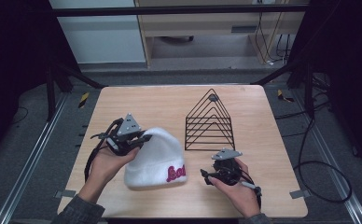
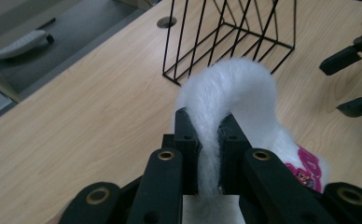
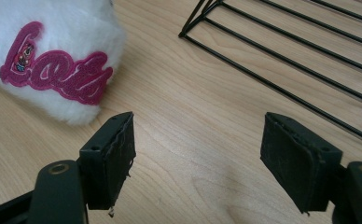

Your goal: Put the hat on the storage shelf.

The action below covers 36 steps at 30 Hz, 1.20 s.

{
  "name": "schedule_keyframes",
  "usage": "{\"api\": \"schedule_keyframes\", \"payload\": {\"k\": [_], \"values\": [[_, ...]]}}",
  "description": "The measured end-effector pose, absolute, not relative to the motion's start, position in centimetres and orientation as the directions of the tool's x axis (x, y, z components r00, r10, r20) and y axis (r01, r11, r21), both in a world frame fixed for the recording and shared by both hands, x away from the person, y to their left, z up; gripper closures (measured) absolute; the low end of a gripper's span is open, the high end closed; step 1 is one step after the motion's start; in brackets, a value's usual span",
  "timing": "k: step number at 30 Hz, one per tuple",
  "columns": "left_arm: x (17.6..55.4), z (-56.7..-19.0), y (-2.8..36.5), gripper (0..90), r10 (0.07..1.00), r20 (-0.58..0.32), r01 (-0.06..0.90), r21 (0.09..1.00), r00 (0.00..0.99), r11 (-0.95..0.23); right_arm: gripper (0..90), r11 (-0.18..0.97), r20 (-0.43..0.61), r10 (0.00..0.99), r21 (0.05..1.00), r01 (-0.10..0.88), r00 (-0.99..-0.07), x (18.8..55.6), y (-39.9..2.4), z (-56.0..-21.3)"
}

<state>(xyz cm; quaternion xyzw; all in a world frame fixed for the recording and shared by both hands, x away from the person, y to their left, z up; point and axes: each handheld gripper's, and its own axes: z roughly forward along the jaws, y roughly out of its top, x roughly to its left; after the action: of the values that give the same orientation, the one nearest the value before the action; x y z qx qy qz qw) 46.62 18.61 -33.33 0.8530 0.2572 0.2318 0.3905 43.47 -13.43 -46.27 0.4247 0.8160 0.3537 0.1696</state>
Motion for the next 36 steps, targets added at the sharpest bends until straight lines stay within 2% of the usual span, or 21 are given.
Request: {"api": "schedule_keyframes", "payload": {"k": [6, 26, 36], "values": [[46.0, -31.3, 18.7, 81.3, 0.596, 0.229, 0.219, 0.782, 0.769, -0.583, 24.5, 0.374, 0.02, 0.816, 0.744, 0.554, -0.578, 43.2, -13.5, -45.5], [46.9, -23.3, 19.3, 81.3, 0.61, 0.267, 0.144, 0.829, 0.746, -0.54, 23.1, 0.364, -0.01, 0.794, 0.808, 0.463, -0.607, 42.5, -12.6, -41.1], [47.3, -20.7, 18.4, 81.3, 0.604, 0.283, 0.114, 0.838, 0.745, -0.533, 27.9, 0.37, -0.043, 0.773, 0.842, 0.393, -0.633, 42.1, -12.3, -37.5]]}}
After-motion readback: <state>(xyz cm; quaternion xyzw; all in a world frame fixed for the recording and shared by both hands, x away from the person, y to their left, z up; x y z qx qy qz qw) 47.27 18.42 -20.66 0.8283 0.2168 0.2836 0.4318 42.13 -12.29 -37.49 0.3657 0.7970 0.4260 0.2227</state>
